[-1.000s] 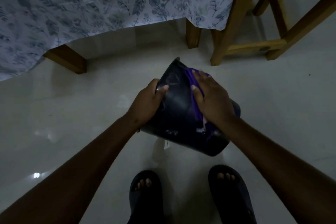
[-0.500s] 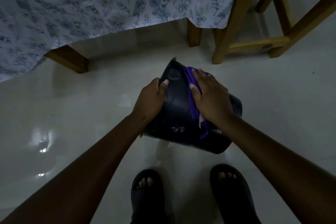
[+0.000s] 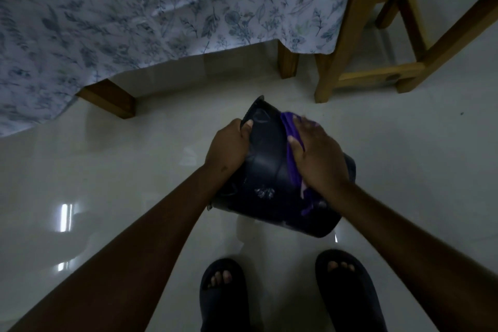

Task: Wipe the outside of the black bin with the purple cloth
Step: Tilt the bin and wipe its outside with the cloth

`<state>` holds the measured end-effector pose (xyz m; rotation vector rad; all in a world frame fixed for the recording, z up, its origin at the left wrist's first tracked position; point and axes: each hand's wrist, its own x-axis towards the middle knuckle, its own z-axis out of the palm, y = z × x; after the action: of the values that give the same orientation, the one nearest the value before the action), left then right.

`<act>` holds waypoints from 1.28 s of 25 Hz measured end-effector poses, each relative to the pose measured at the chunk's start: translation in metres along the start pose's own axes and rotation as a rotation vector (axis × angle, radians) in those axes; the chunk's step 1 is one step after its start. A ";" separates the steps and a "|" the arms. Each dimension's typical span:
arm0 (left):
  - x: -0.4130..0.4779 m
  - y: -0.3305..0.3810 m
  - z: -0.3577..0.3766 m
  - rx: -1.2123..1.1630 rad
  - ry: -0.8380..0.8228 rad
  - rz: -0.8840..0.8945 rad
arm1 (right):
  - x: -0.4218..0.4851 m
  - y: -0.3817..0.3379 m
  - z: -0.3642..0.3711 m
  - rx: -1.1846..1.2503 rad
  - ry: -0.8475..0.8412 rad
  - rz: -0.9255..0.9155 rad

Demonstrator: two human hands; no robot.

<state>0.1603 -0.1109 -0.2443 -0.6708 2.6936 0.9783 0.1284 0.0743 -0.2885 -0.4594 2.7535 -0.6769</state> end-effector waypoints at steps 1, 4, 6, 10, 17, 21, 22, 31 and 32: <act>0.003 0.003 -0.001 0.017 -0.006 -0.001 | -0.022 -0.001 0.004 -0.057 0.017 -0.014; 0.008 0.000 0.003 0.046 -0.001 0.011 | -0.077 -0.015 0.019 -0.200 0.004 -0.188; 0.008 0.001 0.004 0.041 -0.002 0.018 | -0.051 -0.017 0.019 -0.196 0.015 -0.259; 0.018 0.010 0.002 0.048 -0.006 0.010 | 0.007 -0.002 -0.001 0.011 0.008 -0.029; 0.010 0.013 -0.009 -0.190 -0.129 -0.053 | -0.052 -0.002 0.011 -0.150 0.048 -0.152; -0.030 -0.014 -0.013 -0.177 -0.098 0.037 | -0.013 0.010 -0.002 -0.026 0.049 -0.077; -0.033 -0.017 -0.010 -0.120 -0.024 0.051 | -0.022 0.005 0.003 -0.043 0.057 -0.062; 0.003 -0.004 -0.004 0.025 -0.012 0.072 | -0.002 -0.003 0.002 -0.004 -0.027 -0.086; 0.004 -0.004 -0.004 0.020 -0.010 0.062 | -0.001 0.000 0.000 0.054 -0.034 -0.030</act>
<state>0.1585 -0.1172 -0.2451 -0.5809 2.7265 0.9656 0.1291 0.0740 -0.2885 -0.4963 2.6941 -0.7412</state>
